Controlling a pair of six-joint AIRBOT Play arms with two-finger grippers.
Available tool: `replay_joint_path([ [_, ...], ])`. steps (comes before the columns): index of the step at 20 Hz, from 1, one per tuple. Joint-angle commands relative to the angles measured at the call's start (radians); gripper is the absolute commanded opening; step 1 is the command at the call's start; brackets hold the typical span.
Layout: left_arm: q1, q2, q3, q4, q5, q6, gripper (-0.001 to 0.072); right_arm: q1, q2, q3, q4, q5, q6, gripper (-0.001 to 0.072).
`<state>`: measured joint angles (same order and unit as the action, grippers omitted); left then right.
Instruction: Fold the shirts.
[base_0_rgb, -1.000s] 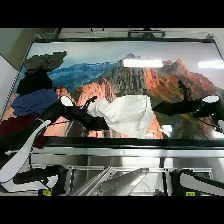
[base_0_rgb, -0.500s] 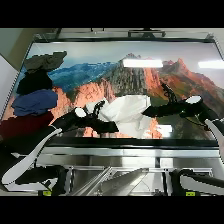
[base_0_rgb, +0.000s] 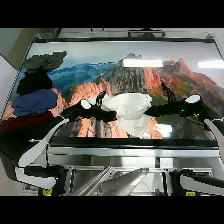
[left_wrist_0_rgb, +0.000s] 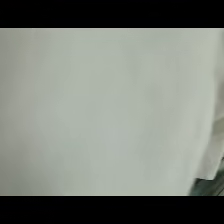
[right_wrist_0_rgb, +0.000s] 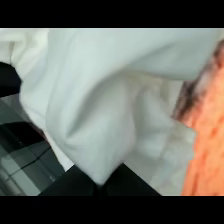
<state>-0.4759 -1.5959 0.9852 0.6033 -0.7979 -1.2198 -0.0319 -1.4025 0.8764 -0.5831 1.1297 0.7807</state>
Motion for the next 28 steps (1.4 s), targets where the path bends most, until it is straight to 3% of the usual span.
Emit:
replay_joint_path([
  [1,0.023,0.071,0.152,-0.01,-0.164,0.048,0.0003,-0.041,0.047,0.099,0.137,0.178,-0.01,0.002],
  [4,0.133,0.271,0.367,-0.026,-0.281,0.052,0.0018,-0.19,0.166,0.323,0.425,0.304,0.023,0.002],
  [7,0.326,0.444,0.654,-0.028,-0.365,0.045,0.002,-0.383,0.267,0.551,0.623,0.243,0.089,0.0021],
  [10,0.533,0.54,0.835,-0.028,-0.446,0.01,0.0021,-0.54,0.348,0.644,0.648,0.15,0.218,0.0021],
  [13,0.638,0.585,0.852,-0.031,-0.528,-0.001,0.0021,-0.565,0.391,0.644,0.646,0.218,0.257,0.002],
  [16,0.571,0.583,0.739,-0.026,-0.544,0.0,0.0021,-0.437,0.387,0.619,0.555,0.266,0.272,0.002],
  [22,0.43,0.487,0.435,0.086,-0.545,0.019,0.0021,-0.18,0.387,0.37,0.037,0.187,0.328,0.002],
  [28,0.338,0.315,0.082,0.138,-0.463,0.091,0.0021,-0.168,0.322,-0.054,-0.052,-0.069,0.304,0.005],
])
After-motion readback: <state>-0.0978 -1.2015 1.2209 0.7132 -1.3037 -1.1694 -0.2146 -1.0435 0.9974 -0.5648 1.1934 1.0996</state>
